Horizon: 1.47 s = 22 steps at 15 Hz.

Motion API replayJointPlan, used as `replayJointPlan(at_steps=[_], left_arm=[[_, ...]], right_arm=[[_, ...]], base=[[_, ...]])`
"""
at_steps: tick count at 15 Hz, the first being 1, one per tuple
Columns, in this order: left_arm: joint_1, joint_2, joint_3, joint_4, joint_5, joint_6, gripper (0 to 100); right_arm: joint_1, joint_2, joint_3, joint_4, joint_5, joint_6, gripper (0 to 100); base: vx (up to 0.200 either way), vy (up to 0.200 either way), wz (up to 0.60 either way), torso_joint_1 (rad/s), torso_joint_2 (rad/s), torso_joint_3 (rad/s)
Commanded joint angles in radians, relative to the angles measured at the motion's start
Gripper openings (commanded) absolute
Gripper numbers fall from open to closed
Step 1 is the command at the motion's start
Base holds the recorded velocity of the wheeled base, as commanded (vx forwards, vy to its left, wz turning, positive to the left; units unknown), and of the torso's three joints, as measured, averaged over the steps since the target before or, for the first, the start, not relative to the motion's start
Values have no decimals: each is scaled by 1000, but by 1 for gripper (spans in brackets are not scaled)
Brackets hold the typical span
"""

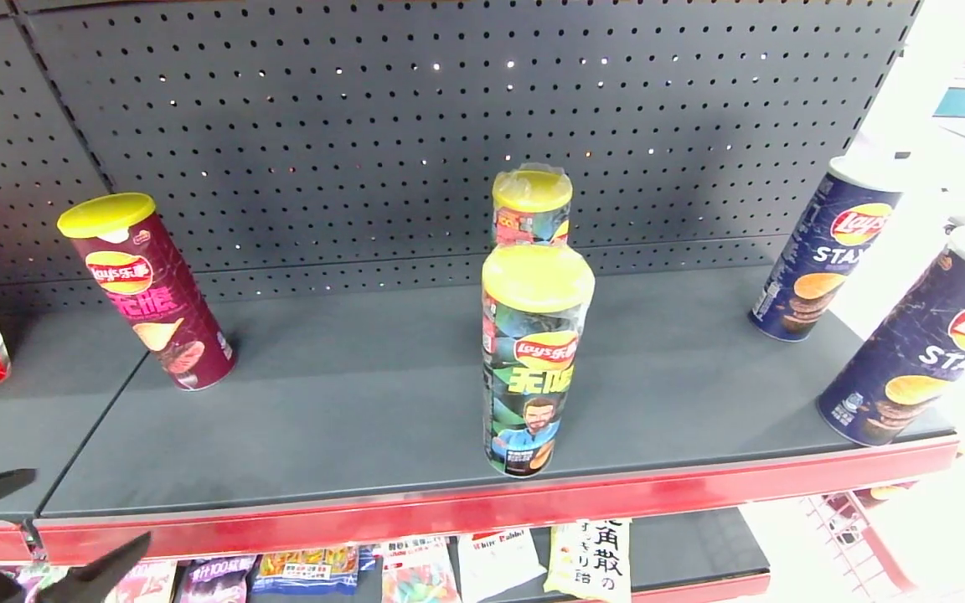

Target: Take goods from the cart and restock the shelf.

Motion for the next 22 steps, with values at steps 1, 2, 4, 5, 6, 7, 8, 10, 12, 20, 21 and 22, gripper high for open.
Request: replayJointPlan(at_steps=[1,2,4,5,6,7,8,10,12,20,21,22], left_arm=[[55,-218,-36,113,142,-1,100],[78,-264,-15,114,152,-2,100],[89,-351,44,76,126,-30,100],[93,-401,67,62,123,-37,100],[92,-431,68,61,115,-37,100],[83,-459,71,62,112,-36,100],[81,-462,73,62,107,-27,100],[78,-459,79,61,104,22,100],[72,-462,83,61,103,33,100],[72,-462,99,58,106,62,100],[72,-462,99,58,107,62,100],[72,-462,99,58,107,62,100]], right_arm=[[-88,-133,-23,82,-1,0,100],[-90,-145,-14,85,-1,2,100],[-93,-151,36,75,-3,14,100],[-94,-160,50,73,-4,12,100],[-94,-153,46,73,-9,8,100],[-96,-131,39,73,-41,9,100],[-99,-114,38,73,-75,14,100],[-97,-116,39,73,-86,6,100],[-97,-111,38,71,-86,6,100],[-97,-85,44,79,-86,-11,100],[-97,-84,44,79,-86,-11,100],[-97,-82,44,79,-86,-12,100]], base=[[0,0,0,0,0,0],[0,0,0,0,0,0],[0,0,0,0,0,0],[0,0,0,0,0,0],[0,0,0,0,0,0],[0,0,0,0,0,0],[0,0,0,0,0,0],[0,0,0,0,0,0],[0,0,0,0,0,0],[-125,0,0,5,2,1],[-200,0,0,-12,-2,12],[-200,0,0,2,7,-2]])
